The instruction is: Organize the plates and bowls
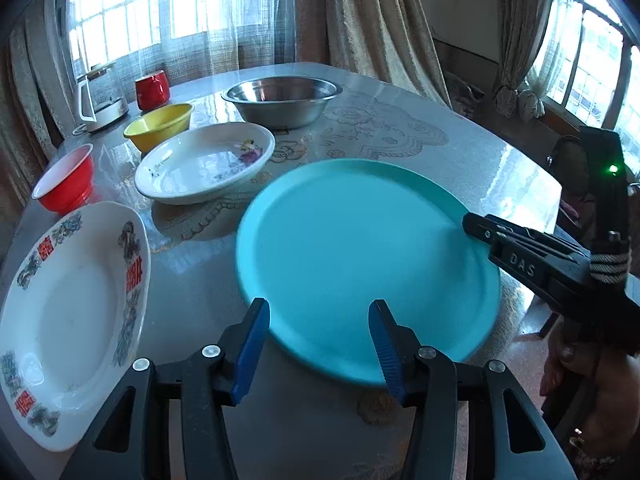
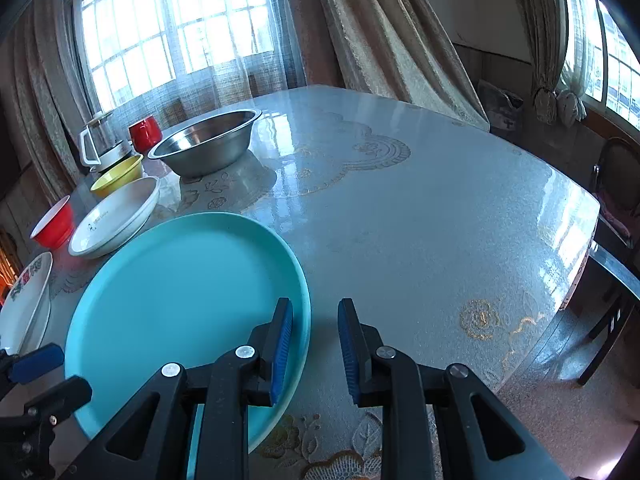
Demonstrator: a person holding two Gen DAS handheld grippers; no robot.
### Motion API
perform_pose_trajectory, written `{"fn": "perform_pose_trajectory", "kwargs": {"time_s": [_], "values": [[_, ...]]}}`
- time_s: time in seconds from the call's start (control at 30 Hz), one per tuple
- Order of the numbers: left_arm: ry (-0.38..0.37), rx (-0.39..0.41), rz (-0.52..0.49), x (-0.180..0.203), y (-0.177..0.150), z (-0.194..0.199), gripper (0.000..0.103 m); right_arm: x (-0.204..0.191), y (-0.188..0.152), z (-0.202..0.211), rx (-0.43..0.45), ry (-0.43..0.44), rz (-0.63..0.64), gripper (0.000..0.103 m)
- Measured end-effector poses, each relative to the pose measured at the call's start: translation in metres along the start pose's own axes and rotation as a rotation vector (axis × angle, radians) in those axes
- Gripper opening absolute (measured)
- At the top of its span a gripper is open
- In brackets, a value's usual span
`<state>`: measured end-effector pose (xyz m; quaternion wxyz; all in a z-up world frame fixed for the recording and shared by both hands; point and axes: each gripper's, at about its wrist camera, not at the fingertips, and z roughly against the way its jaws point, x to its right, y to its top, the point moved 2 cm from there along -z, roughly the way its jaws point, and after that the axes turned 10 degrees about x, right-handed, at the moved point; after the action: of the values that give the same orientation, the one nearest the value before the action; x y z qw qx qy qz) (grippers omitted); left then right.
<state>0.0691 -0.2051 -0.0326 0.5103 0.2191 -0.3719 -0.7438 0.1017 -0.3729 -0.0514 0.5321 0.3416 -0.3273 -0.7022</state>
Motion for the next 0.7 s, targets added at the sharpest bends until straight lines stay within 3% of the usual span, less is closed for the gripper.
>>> {"fn": "perform_pose_trajectory", "kwargs": {"time_s": [0.03,0.1,0.13,0.4,0.7], "values": [[0.011,0.005,-0.005,0.0,0.001,-0.001,0.046,0.0,0.0,0.0,-0.002,0.001,0.005,0.023],[-0.004,-0.025,0.004,-0.001,0.001,-0.008,0.021,0.0,0.001,-0.001,-0.009,0.007,0.006,0.023],[-0.018,-0.044,0.015,-0.001,0.0,-0.013,0.019,0.001,0.002,-0.001,-0.014,0.012,0.006,0.022],[-0.01,-0.005,-0.021,0.006,0.009,-0.027,0.008,0.001,0.012,-0.012,-0.045,0.019,-0.001,0.016],[-0.008,0.018,-0.038,0.011,0.031,-0.054,0.006,0.007,0.027,-0.031,-0.057,0.013,-0.044,0.013]]}}
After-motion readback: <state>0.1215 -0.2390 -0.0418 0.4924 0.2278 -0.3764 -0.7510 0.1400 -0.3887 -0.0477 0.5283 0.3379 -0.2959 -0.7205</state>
